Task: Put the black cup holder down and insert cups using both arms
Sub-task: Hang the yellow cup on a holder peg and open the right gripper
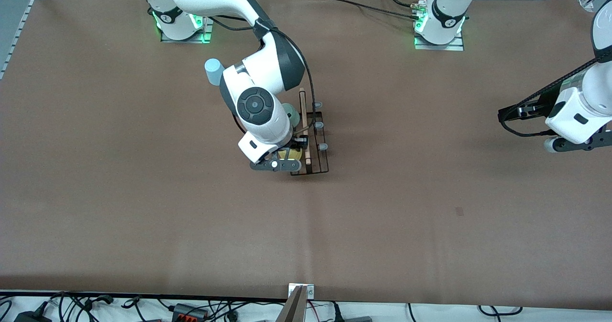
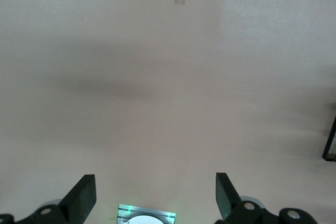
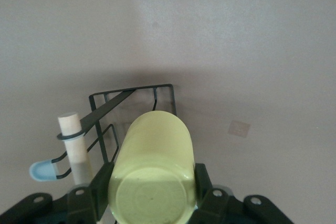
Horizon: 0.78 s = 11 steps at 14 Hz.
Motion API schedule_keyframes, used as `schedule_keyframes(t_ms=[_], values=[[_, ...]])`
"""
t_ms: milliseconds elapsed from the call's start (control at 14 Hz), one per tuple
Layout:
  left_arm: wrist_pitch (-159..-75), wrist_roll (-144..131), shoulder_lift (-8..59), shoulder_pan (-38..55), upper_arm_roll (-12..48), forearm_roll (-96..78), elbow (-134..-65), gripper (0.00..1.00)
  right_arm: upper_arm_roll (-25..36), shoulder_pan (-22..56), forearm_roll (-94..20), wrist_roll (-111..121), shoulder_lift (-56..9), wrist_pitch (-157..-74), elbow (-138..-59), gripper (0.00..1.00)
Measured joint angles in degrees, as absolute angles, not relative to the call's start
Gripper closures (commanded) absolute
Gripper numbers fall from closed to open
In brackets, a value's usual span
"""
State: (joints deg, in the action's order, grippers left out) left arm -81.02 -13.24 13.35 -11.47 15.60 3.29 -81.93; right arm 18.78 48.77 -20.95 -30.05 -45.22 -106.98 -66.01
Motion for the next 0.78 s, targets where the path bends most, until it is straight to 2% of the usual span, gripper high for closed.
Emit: schedule_keyframes(t_ms=[784], values=[[-81.0, -13.2, 13.4, -11.6, 15.6, 2.6, -81.9, 0.0, 18.5, 49.1, -20.9, -30.1, -47.2, -107.1, -66.3, 0.82]])
